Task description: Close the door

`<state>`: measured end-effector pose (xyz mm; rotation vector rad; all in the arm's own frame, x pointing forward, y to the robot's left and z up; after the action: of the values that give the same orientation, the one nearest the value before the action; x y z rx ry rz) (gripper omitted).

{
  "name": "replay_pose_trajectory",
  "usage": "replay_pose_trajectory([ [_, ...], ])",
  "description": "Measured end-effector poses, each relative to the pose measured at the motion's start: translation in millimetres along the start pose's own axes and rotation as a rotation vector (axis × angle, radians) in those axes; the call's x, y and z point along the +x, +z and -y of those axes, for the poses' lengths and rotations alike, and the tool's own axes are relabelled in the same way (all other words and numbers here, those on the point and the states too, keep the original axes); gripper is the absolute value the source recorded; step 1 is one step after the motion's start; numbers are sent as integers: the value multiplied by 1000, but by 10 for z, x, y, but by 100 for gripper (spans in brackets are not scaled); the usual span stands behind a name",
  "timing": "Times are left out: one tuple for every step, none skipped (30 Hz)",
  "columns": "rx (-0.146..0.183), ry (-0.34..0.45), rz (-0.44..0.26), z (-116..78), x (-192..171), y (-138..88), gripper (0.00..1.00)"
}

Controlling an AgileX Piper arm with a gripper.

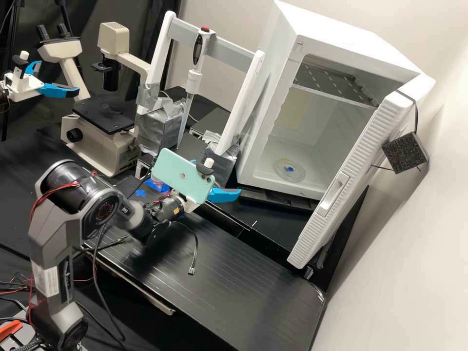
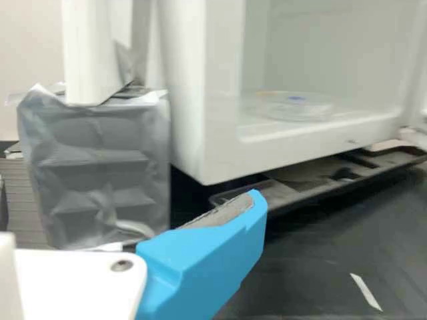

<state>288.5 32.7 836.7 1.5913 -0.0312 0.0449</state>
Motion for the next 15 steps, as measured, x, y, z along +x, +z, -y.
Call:
replay_pose_trajectory([
  [6,17,-10,-41,-46,1,100],
  [14,35,-24,-87,-102,9,100],
  [19,55,-44,-131,-149,8,100],
  [27,78,-62,-186,-208,15,100],
  [31,102,-71,-243,-260,34,100],
  [33,127,-92,-303,-335,42,100],
  [41,159,-104,-374,-391,66,100],
  [49,183,-115,-431,-455,76,100],
  [53,219,-124,-519,-535,100,100],
  [58,251,-124,-599,-601,125,100],
  [59,286,-112,-679,-659,163,100],
  [60,322,-101,-760,-721,192,100],
  [65,353,-96,-825,-773,212,100],
  [67,384,-89,-891,-812,236,100],
  [72,419,-74,-961,-858,277,100],
])
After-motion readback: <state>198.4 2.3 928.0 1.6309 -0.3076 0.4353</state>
